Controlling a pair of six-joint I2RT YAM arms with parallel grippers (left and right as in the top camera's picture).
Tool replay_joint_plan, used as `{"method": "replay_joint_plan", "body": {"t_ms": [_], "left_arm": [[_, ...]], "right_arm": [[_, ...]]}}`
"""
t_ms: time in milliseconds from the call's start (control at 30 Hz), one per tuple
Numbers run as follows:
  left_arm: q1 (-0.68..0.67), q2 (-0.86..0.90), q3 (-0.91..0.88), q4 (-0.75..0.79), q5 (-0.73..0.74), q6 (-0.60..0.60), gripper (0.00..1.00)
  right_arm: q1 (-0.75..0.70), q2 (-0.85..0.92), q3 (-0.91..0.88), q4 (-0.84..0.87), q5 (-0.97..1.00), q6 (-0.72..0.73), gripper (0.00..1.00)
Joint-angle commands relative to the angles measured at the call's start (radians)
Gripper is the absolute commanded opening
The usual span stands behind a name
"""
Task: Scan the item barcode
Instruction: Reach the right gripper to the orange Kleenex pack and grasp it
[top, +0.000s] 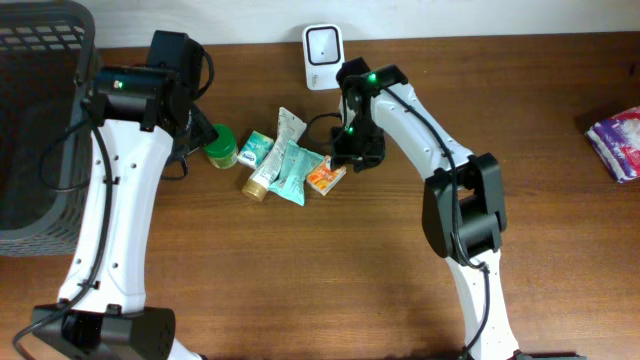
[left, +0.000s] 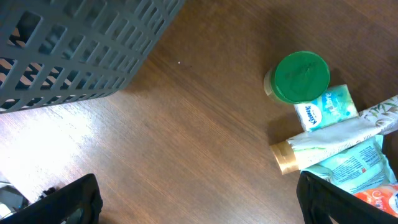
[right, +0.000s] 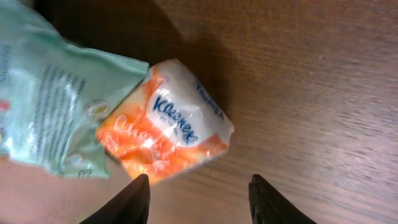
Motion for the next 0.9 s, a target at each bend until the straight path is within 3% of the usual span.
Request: {"method": "replay_joint_plan", "body": {"t_ms": [0,267,433,467,567,700,867], "left_arm": [[0.001,-0.003,-0.001,-0.001,-0.011,0.013,0.99],[0.001,-0.003,-0.001,-0.001,-0.011,0.012,0.99],[0.001,-0.003,-0.001,-0.001,-0.011,0.012,0.99],[0.001,-0.003,-0.001,-0.001,-0.011,0.013,0.99],[0.001,-0.003,-0.001,-0.001,-0.011,0.013,0.99],[0.001,-0.003,-0.001,-0.001,-0.011,0.012,0.99],[0.001,-0.003,-0.001,-0.001,-0.011,0.012,0.99]], "right_arm": [[0.003,-0.015,-0.040,0.024,0.016,0.079,0.49],[0.000,-0.015,-0.113,0.115,0.002,0.306,0.50],[-0.001,-0.015,-0.168,0.179,0.007,0.356,0.40],[-0.014,-0.015,-0.181,0.226,0.056,0.268,0.31],[-0.047,-0.016,-0.159,0.256,0.023,0.049,0.31],[-0.133,-0.016,-0.042,0.153,0.009,-0.218,0.28],[-0.206,-0.016,0.054,0.011,-0.037,-0.162,0.43]]}}
